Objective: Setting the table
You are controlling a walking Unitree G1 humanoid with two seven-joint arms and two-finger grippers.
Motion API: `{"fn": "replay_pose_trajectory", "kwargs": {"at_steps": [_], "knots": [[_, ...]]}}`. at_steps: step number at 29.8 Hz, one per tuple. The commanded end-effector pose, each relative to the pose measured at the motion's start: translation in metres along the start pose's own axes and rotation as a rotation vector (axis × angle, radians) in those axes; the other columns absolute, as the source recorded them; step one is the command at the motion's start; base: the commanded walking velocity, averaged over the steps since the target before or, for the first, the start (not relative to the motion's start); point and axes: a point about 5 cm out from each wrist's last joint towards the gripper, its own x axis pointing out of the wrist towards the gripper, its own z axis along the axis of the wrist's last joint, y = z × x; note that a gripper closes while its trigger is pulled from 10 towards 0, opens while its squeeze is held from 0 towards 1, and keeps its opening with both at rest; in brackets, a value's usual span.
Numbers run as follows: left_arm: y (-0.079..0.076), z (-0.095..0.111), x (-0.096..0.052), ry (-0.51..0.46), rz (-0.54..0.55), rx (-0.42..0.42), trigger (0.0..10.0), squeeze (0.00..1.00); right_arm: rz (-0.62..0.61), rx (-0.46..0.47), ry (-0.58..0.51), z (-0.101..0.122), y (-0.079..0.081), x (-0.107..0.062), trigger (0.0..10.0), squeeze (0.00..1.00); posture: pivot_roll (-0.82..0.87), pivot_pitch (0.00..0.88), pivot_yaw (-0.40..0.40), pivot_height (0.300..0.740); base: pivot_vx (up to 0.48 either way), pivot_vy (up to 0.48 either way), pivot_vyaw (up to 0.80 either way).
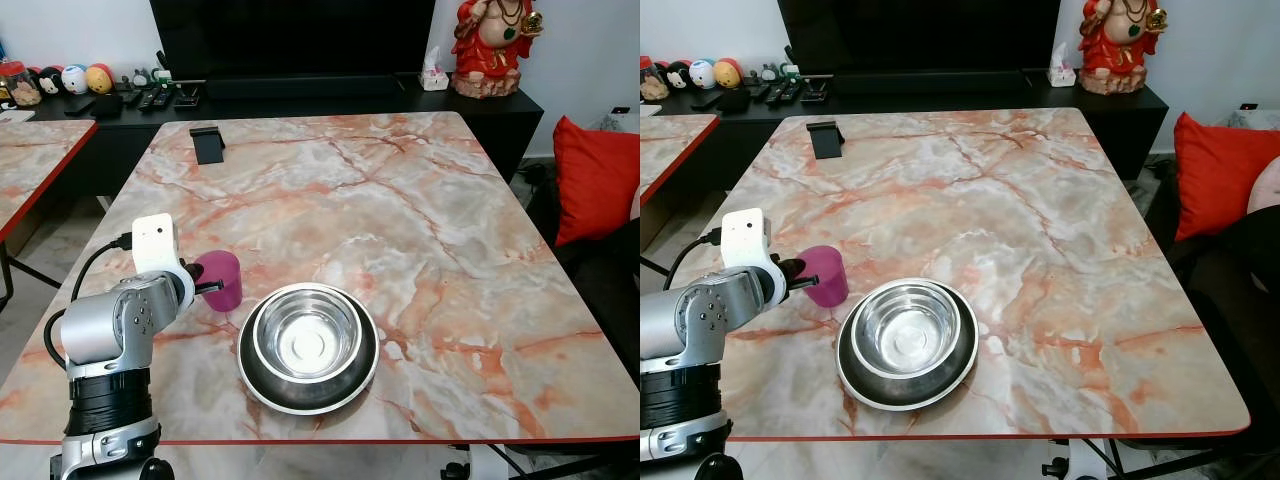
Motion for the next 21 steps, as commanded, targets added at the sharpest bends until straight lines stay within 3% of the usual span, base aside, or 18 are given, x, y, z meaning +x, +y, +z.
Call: {"fn": "replay_pose_trajectory", "kwargs": {"at_steps": [1, 6, 7, 9, 10, 11, 12, 17, 21], "knots": [[0.0, 0.001, 0.0, -0.008, 0.01, 0.0, 10.0, 0.51, -0.001, -0.004, 0.007, -0.001, -0.001, 0.0, 10.0, 0.0, -0.07, 0.0, 0.02, 0.74, 0.0, 0.0, 0.0], [0.0, 0.002, 0.0, -0.013, 0.012, -0.006, 10.0, 0.51, -0.001, -0.003, 0.007, -0.001, -0.001, 0.0, 10.0, 0.0, -0.07, 0.0, 0.019, 0.74, 0.0, 0.0, 0.0], [-0.001, 0.003, 0.0, -0.018, 0.011, -0.007, 10.0, 0.67, -0.001, -0.003, 0.007, -0.001, -0.001, 0.0, 10.0, 0.0, -0.07, 0.0, 0.019, 0.74, 0.0, 0.0, 0.0], [-0.001, 0.003, 0.001, -0.02, 0.012, -0.012, 10.0, 0.65, -0.002, -0.004, 0.007, -0.001, -0.001, 0.0, 10.0, 0.0, -0.07, 0.0, 0.019, 0.74, 0.0, 0.0, 0.0], [-0.001, 0.003, 0.001, -0.022, 0.013, -0.013, 10.0, 0.58, -0.002, -0.004, 0.008, -0.001, -0.001, 0.0, 10.0, 0.0, -0.07, 0.0, 0.019, 0.74, 0.0, 0.0, 0.0], [-0.002, 0.003, 0.0, -0.026, 0.013, -0.014, 10.0, 0.13, -0.002, -0.003, 0.008, -0.001, -0.001, 0.0, 10.0, 0.0, -0.07, 0.0, 0.016, 0.74, 0.0, 0.0, 0.0], [-0.002, 0.004, 0.0, -0.032, 0.018, -0.014, 10.0, 0.0, -0.002, -0.003, 0.008, -0.001, -0.001, 0.0, 10.0, 0.0, -0.07, 0.0, 0.016, 0.74, 0.0, 0.0, 0.0], [-0.002, 0.013, -0.003, -0.076, 0.028, -0.01, 10.0, 0.0, -0.002, -0.003, 0.008, -0.001, -0.001, 0.0, 10.0, 0.0, -0.07, 0.0, 0.015, 0.74, 0.0, 0.0, 0.0], [-0.001, 0.032, -0.008, -0.203, 0.037, -0.038, 10.0, 0.0, -0.002, -0.002, 0.008, -0.001, -0.001, 0.0, 10.0, 0.0, -0.06, 0.0, 0.015, 0.74, 0.0, 0.0, 0.0]]}}
